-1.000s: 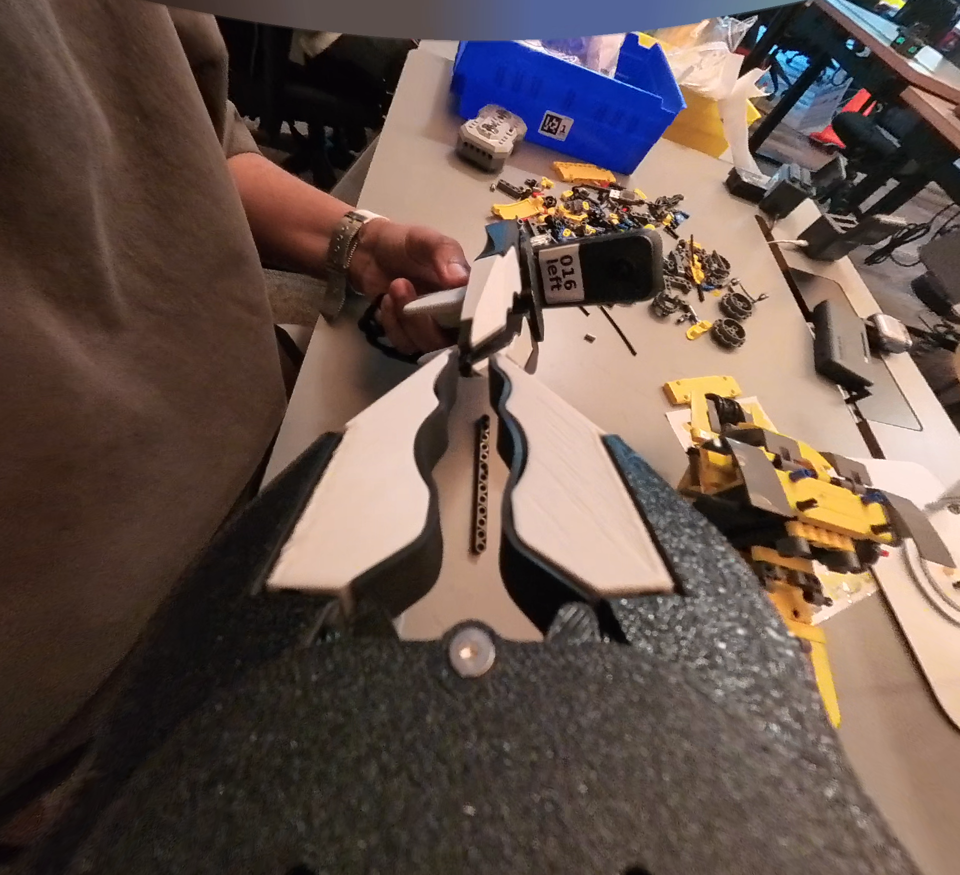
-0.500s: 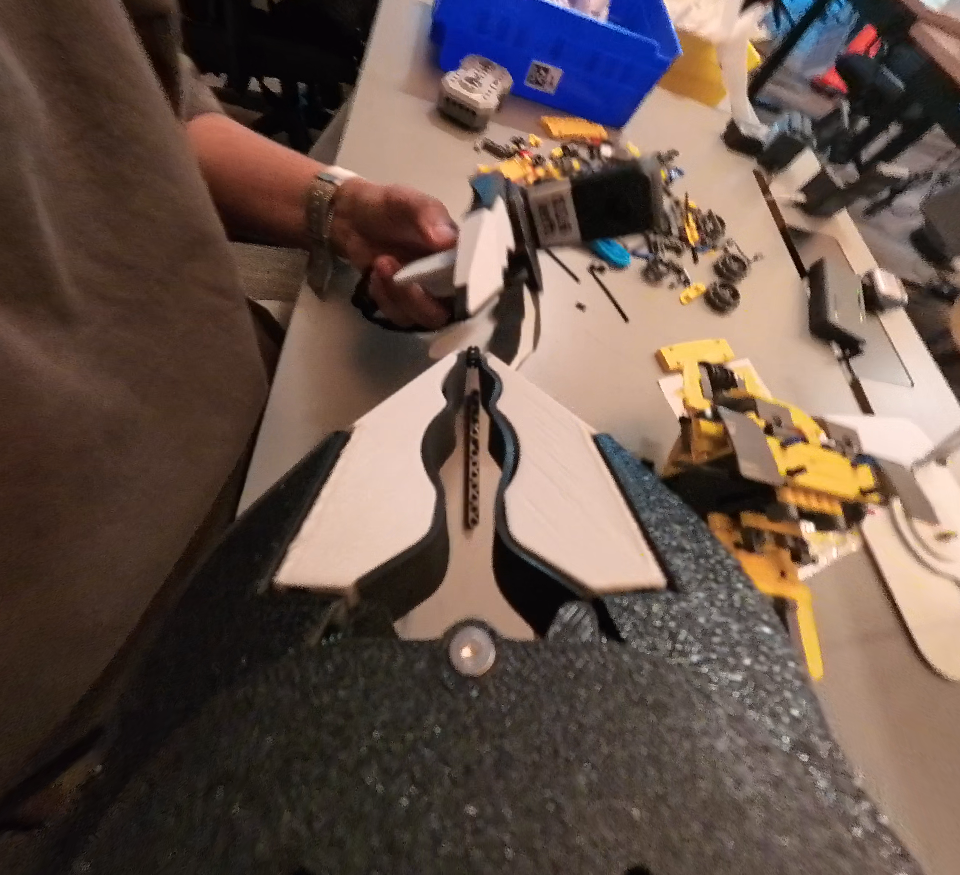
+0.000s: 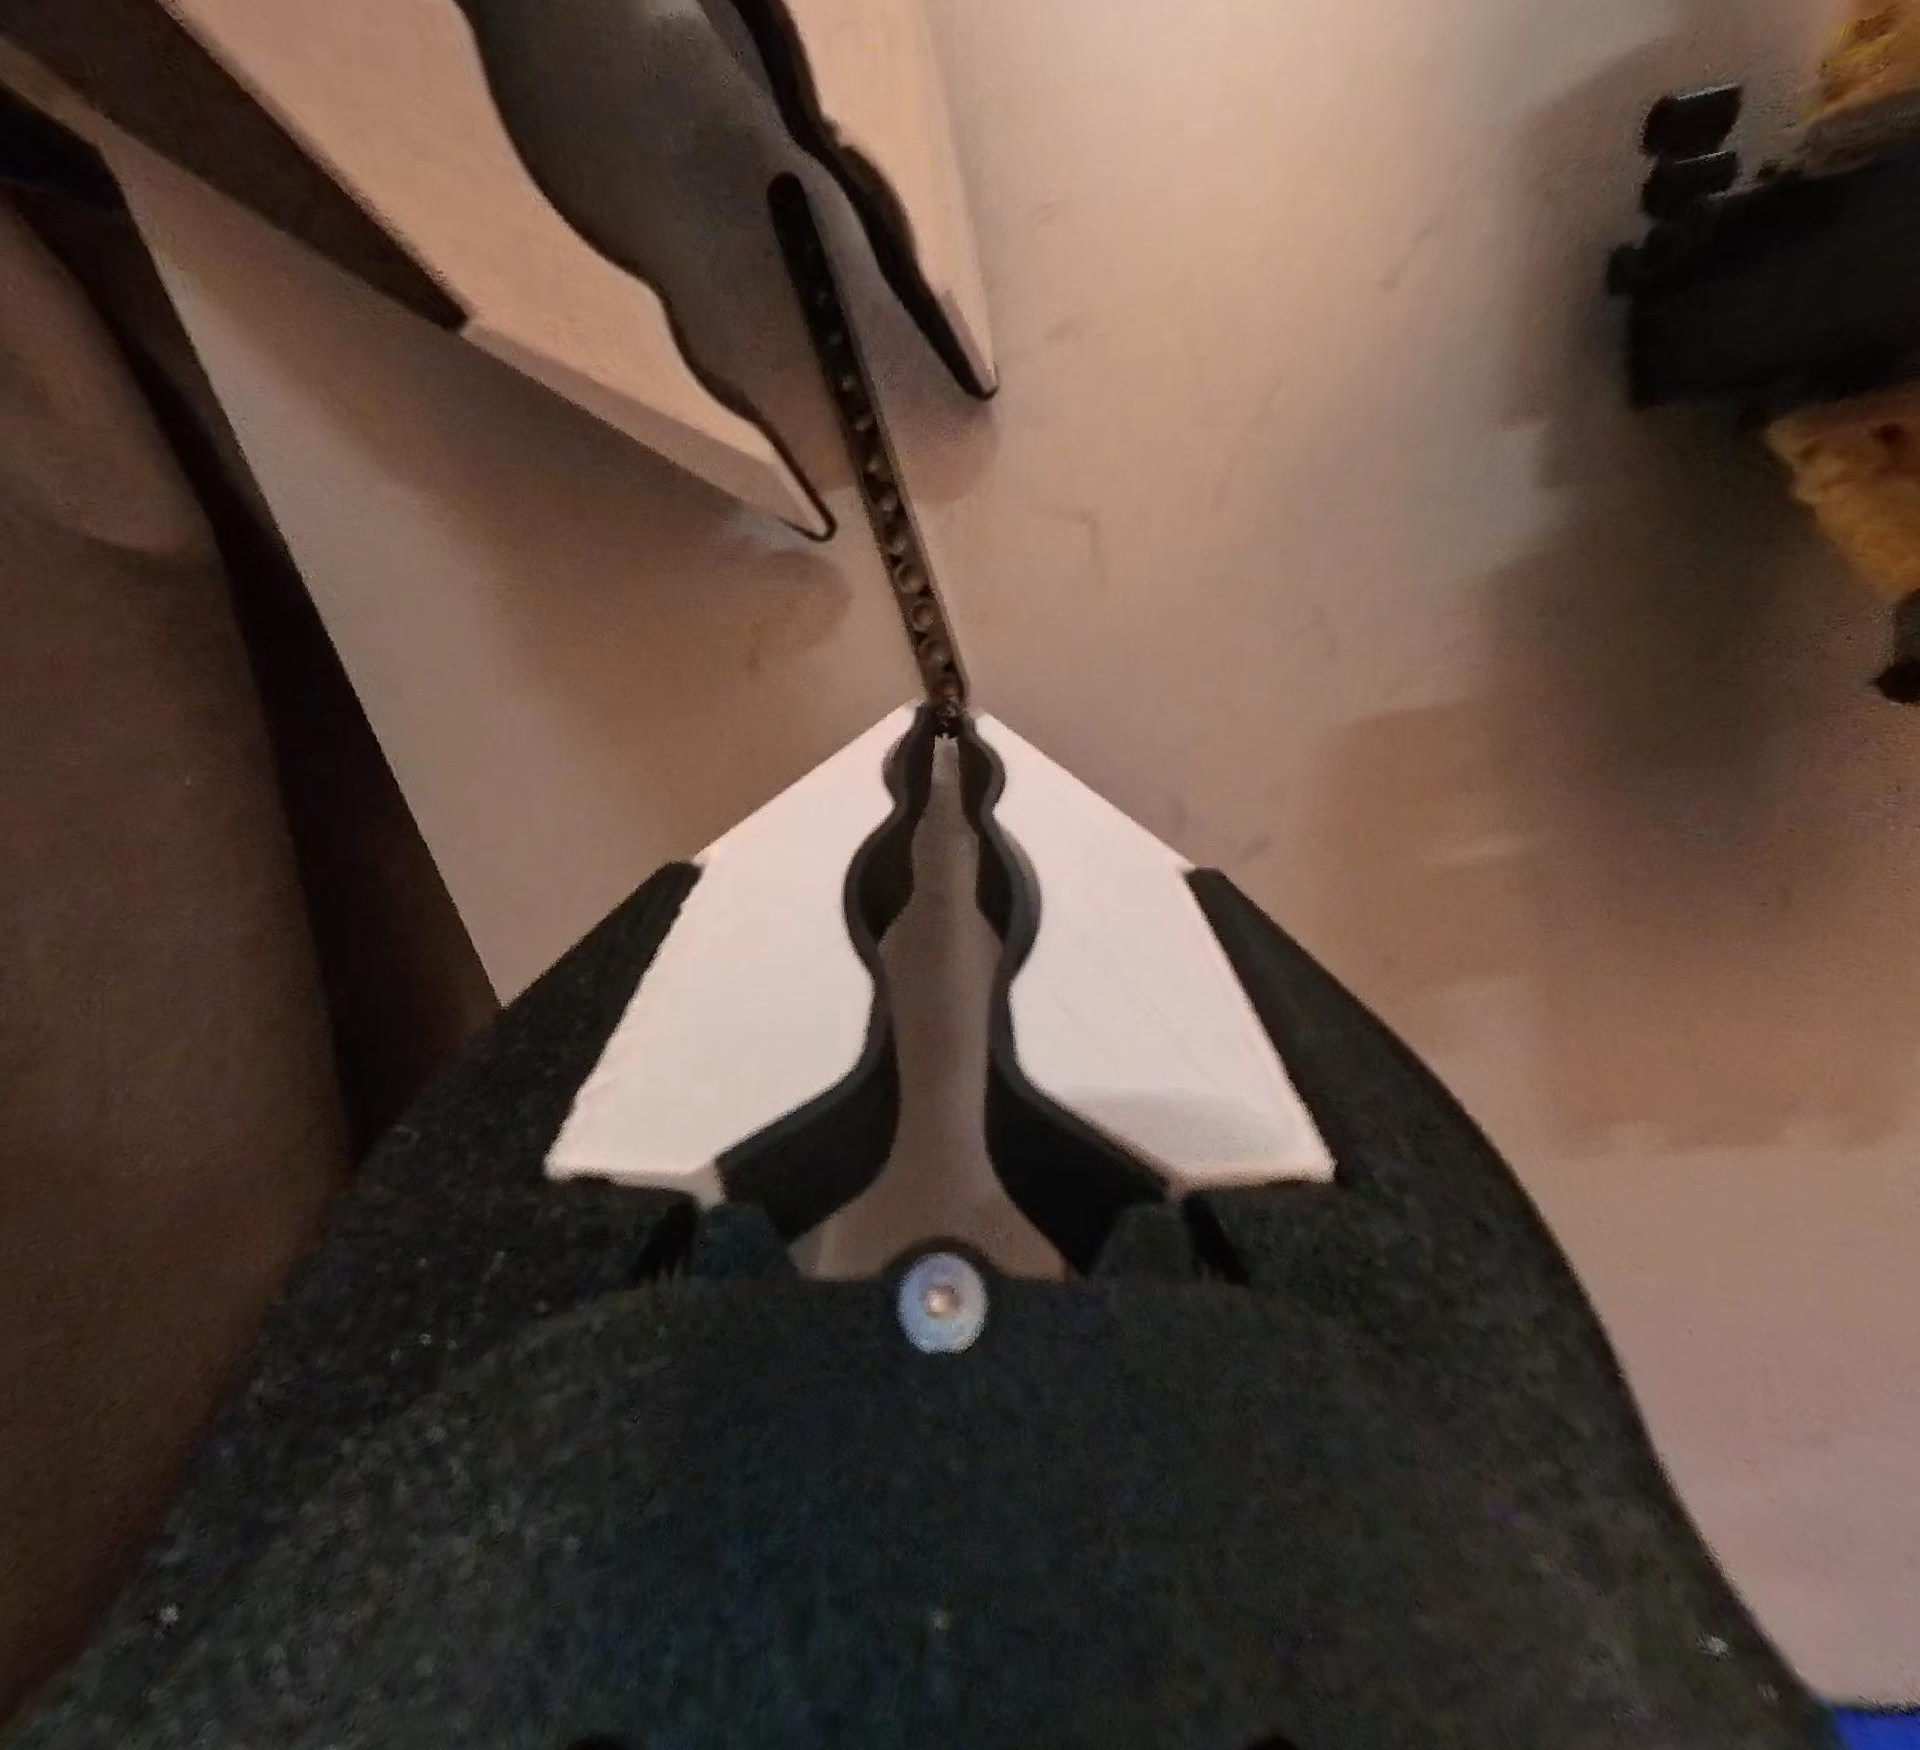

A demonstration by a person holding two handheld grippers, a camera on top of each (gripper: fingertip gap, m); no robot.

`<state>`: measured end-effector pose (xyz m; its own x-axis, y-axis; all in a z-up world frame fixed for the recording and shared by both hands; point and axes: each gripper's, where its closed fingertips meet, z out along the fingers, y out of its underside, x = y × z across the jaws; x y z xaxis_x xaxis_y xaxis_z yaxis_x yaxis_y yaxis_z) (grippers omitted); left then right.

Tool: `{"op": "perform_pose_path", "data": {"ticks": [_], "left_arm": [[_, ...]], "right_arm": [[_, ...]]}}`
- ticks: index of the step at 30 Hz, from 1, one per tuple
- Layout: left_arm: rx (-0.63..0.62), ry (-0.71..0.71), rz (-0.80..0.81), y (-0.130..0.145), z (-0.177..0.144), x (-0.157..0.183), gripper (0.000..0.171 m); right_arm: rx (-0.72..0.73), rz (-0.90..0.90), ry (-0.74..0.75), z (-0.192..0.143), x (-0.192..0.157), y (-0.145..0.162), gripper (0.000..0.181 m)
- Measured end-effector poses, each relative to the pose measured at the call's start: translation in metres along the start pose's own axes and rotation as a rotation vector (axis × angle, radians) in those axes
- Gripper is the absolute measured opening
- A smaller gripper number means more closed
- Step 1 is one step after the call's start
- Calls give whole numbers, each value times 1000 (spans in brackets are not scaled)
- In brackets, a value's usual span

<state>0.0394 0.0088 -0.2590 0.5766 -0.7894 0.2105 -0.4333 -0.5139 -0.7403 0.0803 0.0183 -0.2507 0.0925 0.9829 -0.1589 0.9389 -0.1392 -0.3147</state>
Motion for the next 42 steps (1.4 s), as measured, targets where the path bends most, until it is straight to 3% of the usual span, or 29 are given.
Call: {"op": "perform_pose_path", "data": {"ticks": [8, 26, 32, 42], "left_arm": [[-39, -20, 12, 5, 5, -1, 14], [-49, -11, 12, 6, 7, 0, 7], [-49, -11, 13, 6, 7, 0, 7], [-49, -10, 10, 6, 7, -1, 7]], "right_arm": [[-57, 31, -55, 6, -1, 0, 3], [-76, -22, 21, 7, 6, -5, 3], [-2, 93, -87, 7, 6, -4, 3], [-70, -127, 77, 13, 6, -2, 3]]}}
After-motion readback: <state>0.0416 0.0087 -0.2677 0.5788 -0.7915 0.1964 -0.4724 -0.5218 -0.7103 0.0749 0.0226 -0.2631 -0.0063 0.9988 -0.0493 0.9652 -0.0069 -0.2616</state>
